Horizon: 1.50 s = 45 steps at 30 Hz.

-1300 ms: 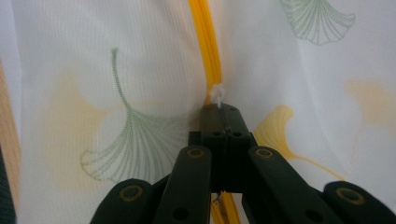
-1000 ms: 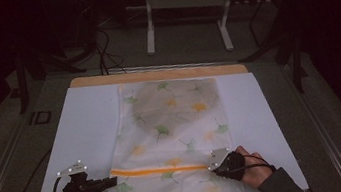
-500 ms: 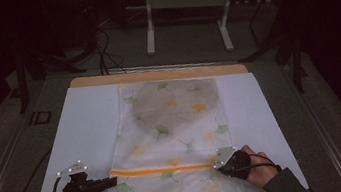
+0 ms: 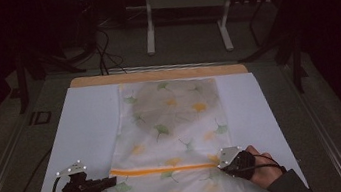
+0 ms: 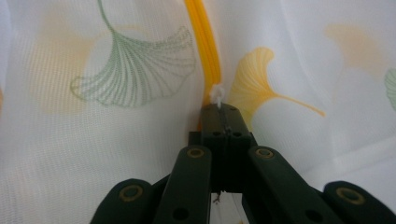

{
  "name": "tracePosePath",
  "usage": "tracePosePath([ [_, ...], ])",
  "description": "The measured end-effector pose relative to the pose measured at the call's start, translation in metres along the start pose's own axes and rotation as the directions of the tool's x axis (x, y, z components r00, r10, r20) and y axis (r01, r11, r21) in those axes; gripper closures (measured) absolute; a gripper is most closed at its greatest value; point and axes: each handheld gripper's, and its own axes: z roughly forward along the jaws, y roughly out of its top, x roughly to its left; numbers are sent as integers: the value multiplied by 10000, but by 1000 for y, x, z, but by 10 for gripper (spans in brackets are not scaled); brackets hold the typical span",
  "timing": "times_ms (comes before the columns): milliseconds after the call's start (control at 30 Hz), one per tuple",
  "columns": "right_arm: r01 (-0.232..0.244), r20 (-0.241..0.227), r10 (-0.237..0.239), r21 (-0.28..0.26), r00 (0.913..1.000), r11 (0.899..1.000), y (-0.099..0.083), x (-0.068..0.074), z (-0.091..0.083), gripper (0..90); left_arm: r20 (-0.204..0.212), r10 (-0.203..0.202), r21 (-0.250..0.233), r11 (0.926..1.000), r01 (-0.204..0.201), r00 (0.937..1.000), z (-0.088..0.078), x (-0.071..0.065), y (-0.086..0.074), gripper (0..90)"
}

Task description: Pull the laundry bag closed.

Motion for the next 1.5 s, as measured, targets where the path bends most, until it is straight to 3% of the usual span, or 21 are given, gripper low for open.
tracePosePath([
  [467, -197, 550, 193, 62, 9983, 9998, -13, -5, -12, 900, 19, 9, 4, 10000, -9, 10000, 0, 0, 0, 885],
  [767, -339, 778, 306, 420, 9965, 9985, -27, -7, -16, 900, 45, -22, 45, 10000, 22, 10000, 0, 0, 0, 884],
  [1033, -264, 767, 223, 528, 9968, 9983, -33, -6, -20, 900, 186, -74, 269, 9996, 69, 9998, 4, -2, -4, 884],
  [1167, -302, 873, 253, 560, 9959, 9980, -33, -8, -20, 900, 343, 20, 489, 9988, -37, 9994, 7, -3, -5, 879],
  [1200, -321, 918, 268, 570, 9954, 9979, -34, -8, -21, 900, 329, 245, 723, 9970, -268, 9992, 10, -5, -6, 879],
  [1400, -654, 977, 612, 400, 9933, 9971, -45, -11, -24, 900, 217, 99, 429, 9990, -108, 9997, 2, -1, -7, 836],
  [1500, -919, 998, 877, 393, 9911, 9950, -48, -14, -25, 800, 127, 66, 280, 9996, -70, 9999, -2, 0, -7, 790],
])
